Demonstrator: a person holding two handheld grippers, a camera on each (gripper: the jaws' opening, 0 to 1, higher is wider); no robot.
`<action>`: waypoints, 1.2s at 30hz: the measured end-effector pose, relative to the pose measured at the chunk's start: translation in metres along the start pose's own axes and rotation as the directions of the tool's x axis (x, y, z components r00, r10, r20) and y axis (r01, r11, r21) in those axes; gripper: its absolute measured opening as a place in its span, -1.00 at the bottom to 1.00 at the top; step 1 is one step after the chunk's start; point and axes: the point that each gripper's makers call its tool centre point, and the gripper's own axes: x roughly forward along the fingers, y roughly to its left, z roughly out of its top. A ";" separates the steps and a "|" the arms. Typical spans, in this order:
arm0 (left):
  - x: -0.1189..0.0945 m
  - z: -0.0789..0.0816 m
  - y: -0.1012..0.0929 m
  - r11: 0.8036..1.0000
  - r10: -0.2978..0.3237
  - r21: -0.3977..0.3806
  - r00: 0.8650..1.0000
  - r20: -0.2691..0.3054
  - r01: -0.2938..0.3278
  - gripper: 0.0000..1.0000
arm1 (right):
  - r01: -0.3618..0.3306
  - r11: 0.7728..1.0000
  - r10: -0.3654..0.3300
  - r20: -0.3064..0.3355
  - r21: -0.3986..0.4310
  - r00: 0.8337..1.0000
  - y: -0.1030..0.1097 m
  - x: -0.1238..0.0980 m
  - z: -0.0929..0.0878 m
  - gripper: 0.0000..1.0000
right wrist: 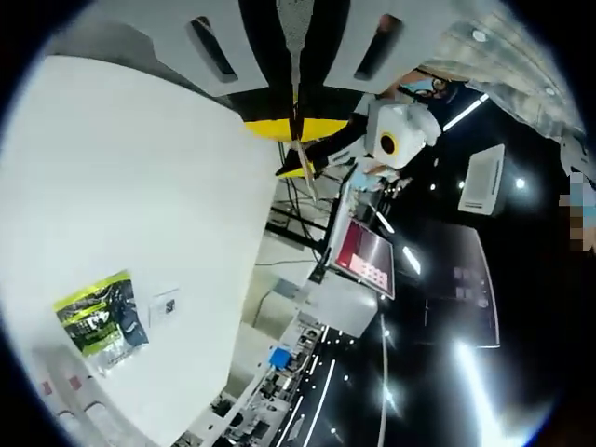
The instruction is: Arrange the skincare products in the storage area until every visible bottle or jar stands upright without overlapping.
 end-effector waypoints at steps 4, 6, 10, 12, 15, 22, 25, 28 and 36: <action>0.000 0.000 0.003 0.999 0.026 0.033 1.000 0.005 -0.026 0.06 | 0.042 0.999 -0.042 -0.005 -0.030 0.999 -0.001 -0.003 -0.001 -1.00; 0.000 -0.001 0.007 0.998 0.044 0.035 0.999 0.001 -0.044 0.05 | 0.060 0.997 -0.061 -0.010 -0.044 0.998 -0.005 -0.002 -0.002 -1.00; -0.002 -0.005 0.014 0.995 0.084 0.051 0.996 -0.016 -0.083 0.00 | 0.084 0.996 -0.085 -0.009 -0.020 0.996 -0.017 0.004 0.000 -1.00; -0.002 -0.008 0.017 0.995 0.095 0.039 0.995 -0.026 -0.094 -0.02 | 0.095 0.995 -0.096 -0.007 -0.012 0.995 -0.019 0.011 0.005 -1.00; -0.003 -0.006 0.021 0.994 0.106 0.009 0.994 -0.018 -0.106 -0.06 | 0.098 0.995 -0.098 -0.007 -0.015 0.995 -0.018 0.024 0.018 -1.00; -0.001 -0.014 0.023 0.994 0.111 0.027 0.992 -0.063 -0.110 -0.15 | 0.107 0.994 -0.107 -0.005 -0.030 0.994 -0.018 0.043 0.039 -1.00; 0.000 -0.017 0.021 0.994 0.106 0.034 0.992 -0.075 -0.103 -0.19 | 0.123 0.992 -0.123 -0.007 -0.030 0.992 -0.023 0.047 0.045 -1.00; 0.001 -0.023 0.022 0.994 0.106 0.039 0.989 -0.106 -0.102 -0.20 | 0.148 0.989 -0.148 -0.001 -0.004 0.989 -0.033 0.050 0.052 -1.00; 0.001 -0.030 0.023 0.994 0.108 0.049 0.983 -0.146 -0.101 -0.29 | 0.190 0.981 -0.189 -0.022 0.038 0.982 -0.053 0.059 0.058 -1.00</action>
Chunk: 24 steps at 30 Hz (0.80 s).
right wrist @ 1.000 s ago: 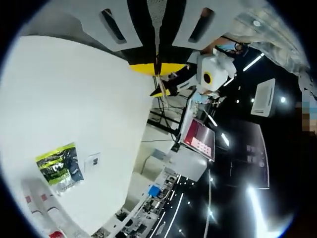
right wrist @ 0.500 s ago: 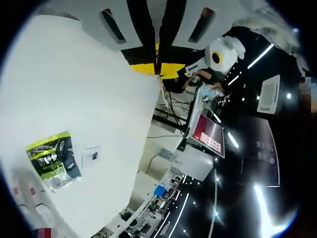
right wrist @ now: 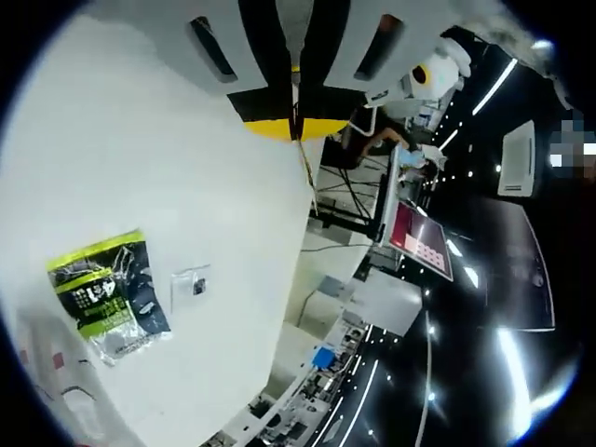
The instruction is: Arrange the skincare products in the storage area until every visible bottle or jar stands upright without overlapping.
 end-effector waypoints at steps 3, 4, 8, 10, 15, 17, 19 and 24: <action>0.001 -0.003 0.000 1.000 -0.001 0.003 1.000 -0.014 0.001 -0.30 | 0.012 1.000 -0.012 -0.011 0.003 1.000 -0.005 0.005 0.002 -1.00; 0.001 -0.003 0.000 1.000 -0.003 0.003 1.000 -0.017 0.003 -0.31 | 0.015 1.000 -0.015 -0.013 0.005 1.000 -0.006 0.007 0.003 -1.00; 0.002 -0.005 0.000 1.000 -0.005 0.007 1.000 -0.030 0.005 -0.32 | 0.029 0.999 -0.029 -0.016 0.015 0.999 -0.012 0.015 0.010 -1.00; 0.002 -0.007 -0.001 1.000 -0.010 0.009 0.999 -0.039 0.010 -0.34 | 0.037 0.999 -0.037 -0.015 0.020 0.999 -0.017 0.018 0.015 -1.00; 0.003 -0.010 -0.003 1.000 -0.018 0.016 0.998 -0.055 0.019 -0.35 | 0.063 0.997 -0.063 0.001 0.039 0.998 -0.027 0.027 0.028 -1.00; 0.004 -0.011 -0.004 1.000 -0.023 0.019 0.998 -0.063 0.024 -0.36 | 0.076 0.997 -0.076 -0.007 0.022 0.997 -0.031 0.032 0.032 -1.00; 0.004 -0.012 -0.005 0.999 -0.027 0.022 0.997 -0.070 0.029 -0.36 | 0.091 0.996 -0.091 -0.029 -0.001 0.995 -0.033 0.036 0.033 -1.00; 0.005 -0.015 -0.008 0.998 -0.046 0.032 0.995 -0.087 0.048 -0.38 | 0.123 0.992 -0.124 -0.038 -0.016 0.992 -0.044 0.045 0.049 -1.00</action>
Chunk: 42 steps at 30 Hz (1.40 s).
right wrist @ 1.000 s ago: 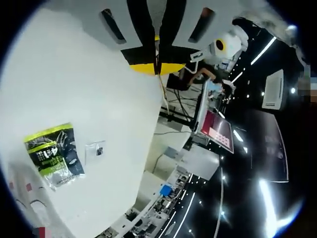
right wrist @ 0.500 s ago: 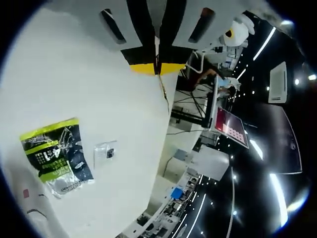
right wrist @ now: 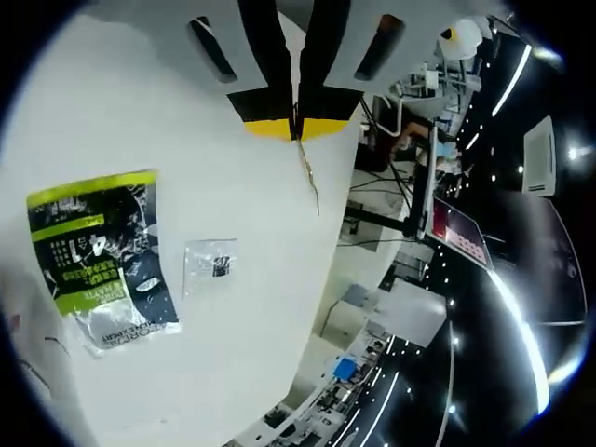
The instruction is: Arrange the skincare products in the storage area until every visible bottle or jar stands upright without overlapping.
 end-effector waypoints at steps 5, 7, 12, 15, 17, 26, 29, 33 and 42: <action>-0.003 0.004 -0.001 1.000 0.001 0.031 1.000 0.025 -0.002 -0.49 | 0.050 0.999 -0.050 -0.015 0.007 0.999 -0.017 0.007 0.009 -1.00; -0.002 0.002 -0.002 0.999 -0.003 0.033 1.000 0.014 0.003 -0.49 | 0.067 0.998 -0.067 -0.027 -0.003 0.997 -0.023 0.009 0.011 -1.00; -0.001 0.001 -0.002 0.999 -0.006 0.033 1.000 0.008 0.006 -0.48 | 0.112 0.993 -0.111 -0.055 0.022 0.992 -0.040 0.012 0.009 -1.00; -0.001 0.000 -0.002 0.999 -0.009 0.035 1.000 0.001 0.009 -0.49 | 0.135 0.990 -0.130 -0.086 0.050 0.988 -0.049 0.017 0.004 -1.00; 0.000 -0.001 -0.002 0.999 -0.010 0.034 1.000 -0.004 0.010 -0.49 | 0.140 0.988 -0.134 -0.096 0.064 0.986 -0.051 0.020 0.002 -1.00; 0.001 -0.004 -0.002 0.999 -0.011 0.038 1.000 -0.020 0.012 -0.49 | 0.156 0.952 -0.146 -0.056 0.265 0.988 -0.065 0.024 0.004 -0.99; 0.001 -0.004 -0.001 0.999 -0.010 0.043 1.000 -0.020 0.011 -0.49 | 0.179 0.940 -0.170 -0.057 0.289 0.984 -0.071 0.021 0.004 -0.99; 0.001 -0.004 -0.002 0.999 -0.010 0.046 1.000 -0.022 0.011 -0.49 | 0.203 0.939 -0.192 -0.068 0.278 0.979 -0.077 0.021 0.006 -0.95; 0.001 -0.006 -0.002 0.998 -0.008 0.062 0.999 -0.031 0.010 -0.49 | 0.205 0.941 -0.194 -0.065 0.269 0.979 -0.077 0.019 0.006 -0.88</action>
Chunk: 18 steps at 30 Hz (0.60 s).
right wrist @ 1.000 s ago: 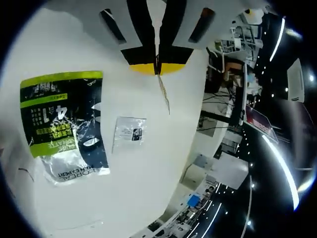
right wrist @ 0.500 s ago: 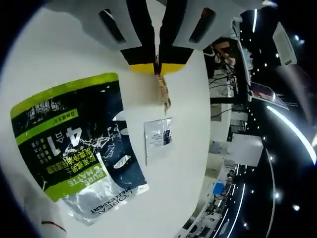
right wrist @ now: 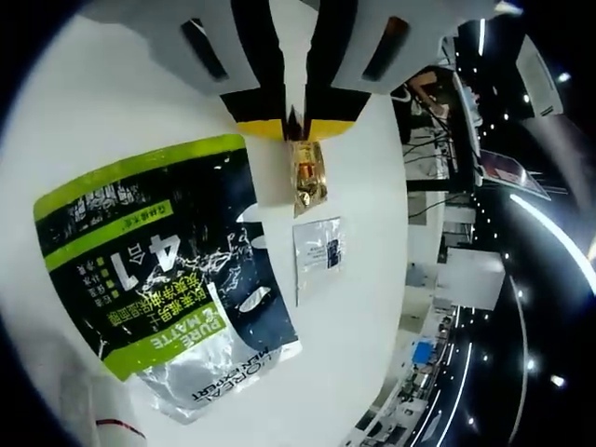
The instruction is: Arrange the skincare products in the storage area until every visible bottle or jar stands upright without overlapping.
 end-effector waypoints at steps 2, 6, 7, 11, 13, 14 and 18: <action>0.000 0.000 0.000 1.000 0.001 0.000 1.000 0.000 -0.001 -0.49 | -0.005 1.000 0.005 0.004 0.000 1.000 0.001 0.000 0.000 -0.85; 0.000 0.001 0.001 1.000 0.003 0.000 1.000 0.002 -0.003 -0.49 | -0.011 1.000 0.011 0.008 0.009 1.000 0.002 -0.002 0.000 -0.79; 0.000 0.000 0.001 1.000 0.003 0.000 1.000 0.002 -0.003 -0.49 | -0.011 1.000 0.011 0.009 0.009 1.000 0.002 -0.002 0.000 -0.78; 0.000 0.000 0.001 1.000 0.006 0.002 1.000 0.002 -0.006 -0.49 | -0.018 0.999 0.017 0.024 0.036 1.000 0.002 -0.005 -0.001 -0.75; -0.001 0.000 0.001 1.000 0.007 0.004 1.000 0.001 -0.007 -0.49 | -0.018 0.999 0.017 0.025 0.038 1.000 0.002 -0.006 -0.002 -0.75; -0.001 0.000 0.001 1.000 0.007 0.005 1.000 0.000 -0.007 -0.49 | -0.019 0.999 0.018 0.026 0.041 0.999 0.001 -0.007 -0.003 -0.74; 0.000 0.000 0.002 1.000 0.008 0.008 1.000 0.000 -0.008 -0.49 | -0.022 0.998 0.021 0.023 0.055 1.000 -0.001 -0.010 -0.009 -0.73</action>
